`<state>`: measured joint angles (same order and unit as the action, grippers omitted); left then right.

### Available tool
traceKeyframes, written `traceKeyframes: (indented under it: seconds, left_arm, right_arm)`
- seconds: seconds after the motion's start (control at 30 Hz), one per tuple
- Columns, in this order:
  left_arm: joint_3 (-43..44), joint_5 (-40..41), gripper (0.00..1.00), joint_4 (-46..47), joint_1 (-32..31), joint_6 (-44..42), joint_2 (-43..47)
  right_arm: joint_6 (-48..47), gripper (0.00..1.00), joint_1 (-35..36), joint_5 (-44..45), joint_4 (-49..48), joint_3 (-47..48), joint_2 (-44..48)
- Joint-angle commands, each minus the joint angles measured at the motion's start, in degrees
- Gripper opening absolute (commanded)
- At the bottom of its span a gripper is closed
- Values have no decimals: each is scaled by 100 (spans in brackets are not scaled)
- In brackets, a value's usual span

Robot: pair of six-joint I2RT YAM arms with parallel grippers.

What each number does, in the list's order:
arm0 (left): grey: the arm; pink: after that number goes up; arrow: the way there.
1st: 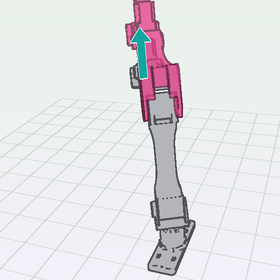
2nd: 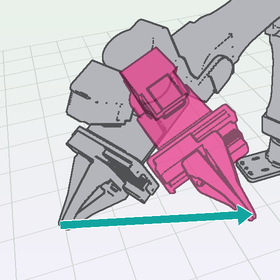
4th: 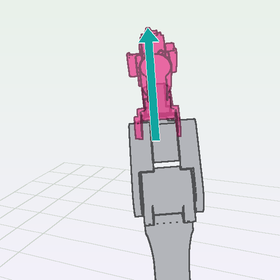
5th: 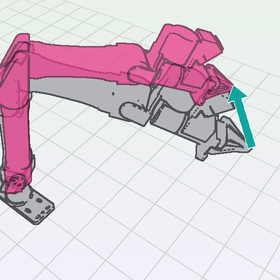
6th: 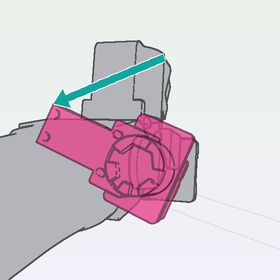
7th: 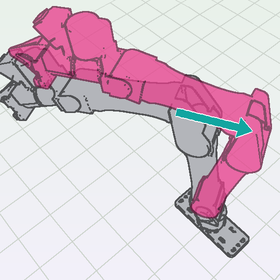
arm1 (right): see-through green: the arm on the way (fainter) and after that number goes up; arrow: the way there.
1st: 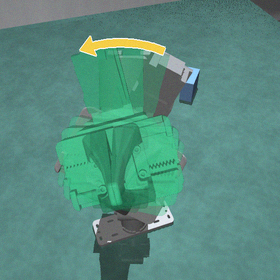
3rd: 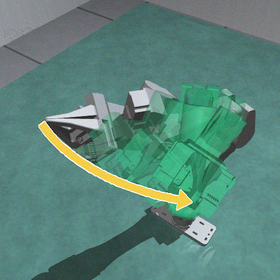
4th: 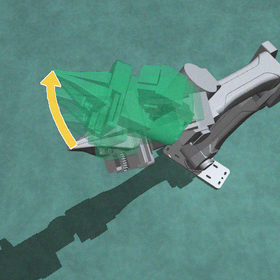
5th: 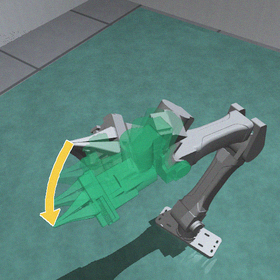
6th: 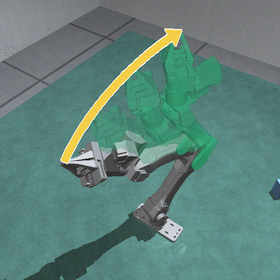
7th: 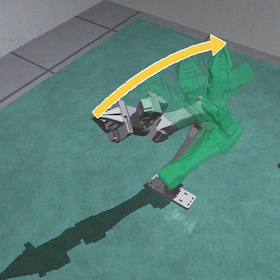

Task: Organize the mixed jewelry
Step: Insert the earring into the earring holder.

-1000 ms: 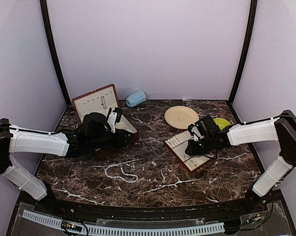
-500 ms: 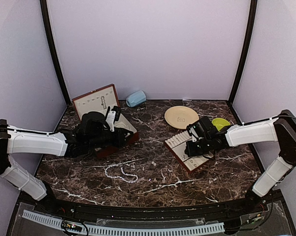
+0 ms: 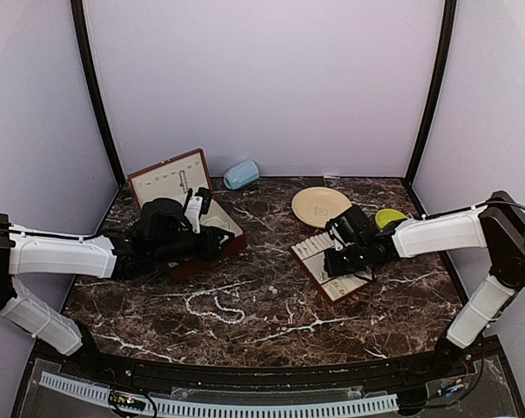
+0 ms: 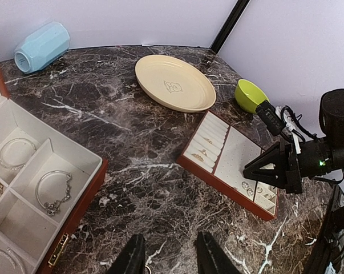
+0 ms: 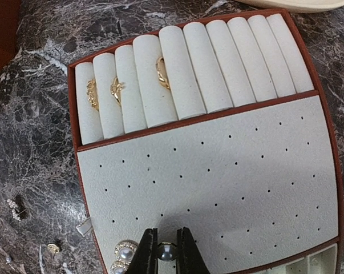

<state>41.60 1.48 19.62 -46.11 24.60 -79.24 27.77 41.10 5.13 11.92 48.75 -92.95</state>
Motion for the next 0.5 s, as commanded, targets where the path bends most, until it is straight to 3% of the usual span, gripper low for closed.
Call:
traceKeyframes:
  seconds: [0.0,0.47]
  left_arm:
    - [-100,64,34,-33,29,-52,183]
    - [-135,13,34,40,31,9,190]
  right_arm:
    - [114,6,64,123,440,-43,-165]
    - [104,26,73,185,599,318,5]
